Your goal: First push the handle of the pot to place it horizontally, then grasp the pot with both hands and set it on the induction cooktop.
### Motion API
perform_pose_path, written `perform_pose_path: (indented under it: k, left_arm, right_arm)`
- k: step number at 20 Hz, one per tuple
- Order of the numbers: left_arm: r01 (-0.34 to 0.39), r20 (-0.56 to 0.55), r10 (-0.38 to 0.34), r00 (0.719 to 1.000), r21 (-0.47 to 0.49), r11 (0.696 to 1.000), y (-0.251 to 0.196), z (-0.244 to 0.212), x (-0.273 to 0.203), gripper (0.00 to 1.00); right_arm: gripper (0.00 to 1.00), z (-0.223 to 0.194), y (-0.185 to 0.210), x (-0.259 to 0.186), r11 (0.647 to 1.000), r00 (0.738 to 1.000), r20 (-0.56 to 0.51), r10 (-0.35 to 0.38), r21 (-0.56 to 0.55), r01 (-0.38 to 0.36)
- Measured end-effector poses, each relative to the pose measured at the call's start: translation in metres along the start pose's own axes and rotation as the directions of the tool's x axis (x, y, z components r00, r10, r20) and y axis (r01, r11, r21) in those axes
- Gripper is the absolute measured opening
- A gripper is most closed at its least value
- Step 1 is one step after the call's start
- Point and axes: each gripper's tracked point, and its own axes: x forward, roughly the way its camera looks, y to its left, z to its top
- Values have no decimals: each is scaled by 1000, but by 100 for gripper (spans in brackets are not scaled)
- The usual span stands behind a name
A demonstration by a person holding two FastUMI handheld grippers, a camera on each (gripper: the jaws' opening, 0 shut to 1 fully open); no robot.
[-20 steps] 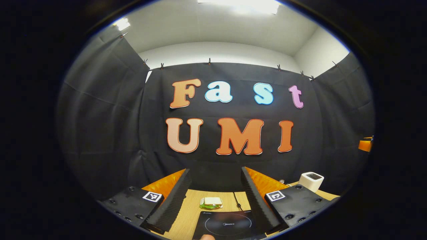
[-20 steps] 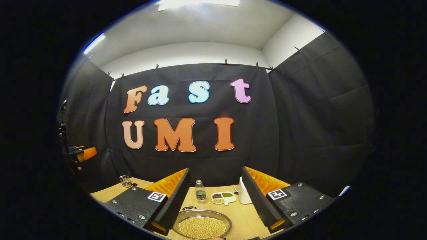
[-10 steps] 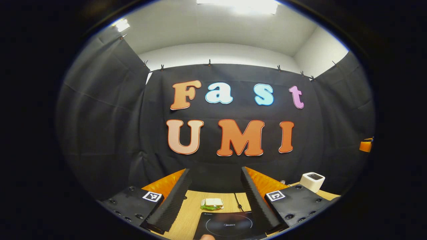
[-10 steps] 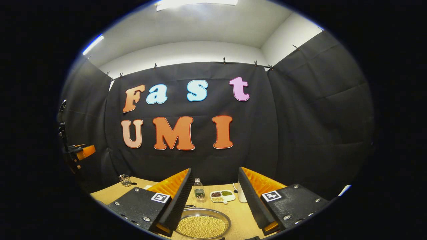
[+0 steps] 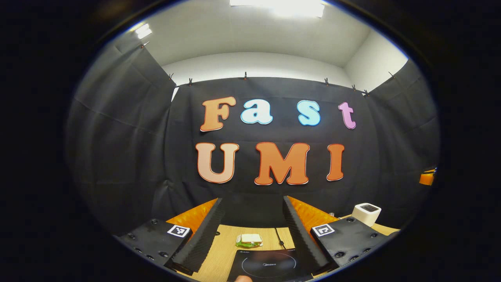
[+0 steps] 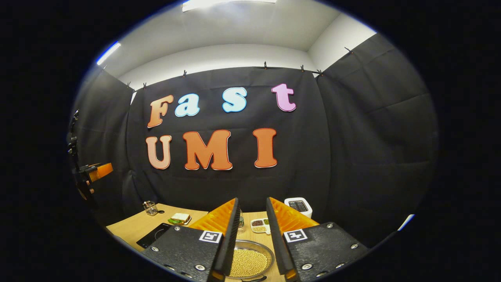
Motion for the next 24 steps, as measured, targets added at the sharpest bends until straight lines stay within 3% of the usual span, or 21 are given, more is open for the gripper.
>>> perform_pose_path:
  k: [6,10,17,24]
  left_arm:
    - [5,-2,-5,1000,6,1000,-4,-5,-5,98]
    - [13,-12,-13,1000,1,1000,-7,-8,-6,97]
    - [9,-21,-9,1000,3,1000,-6,-14,-6,98]
    - [-6,-54,5,999,-15,1000,7,-27,-2,97]
  right_arm:
    - [11,-36,15,-3,999,998,-56,36,11,-35]
    - [0,-64,11,-3,1000,995,-99,21,-2,-21]
    - [0,-130,20,-19,999,977,-211,39,11,-37]
    - [0,-193,33,-34,997,940,-337,63,-9,-70]
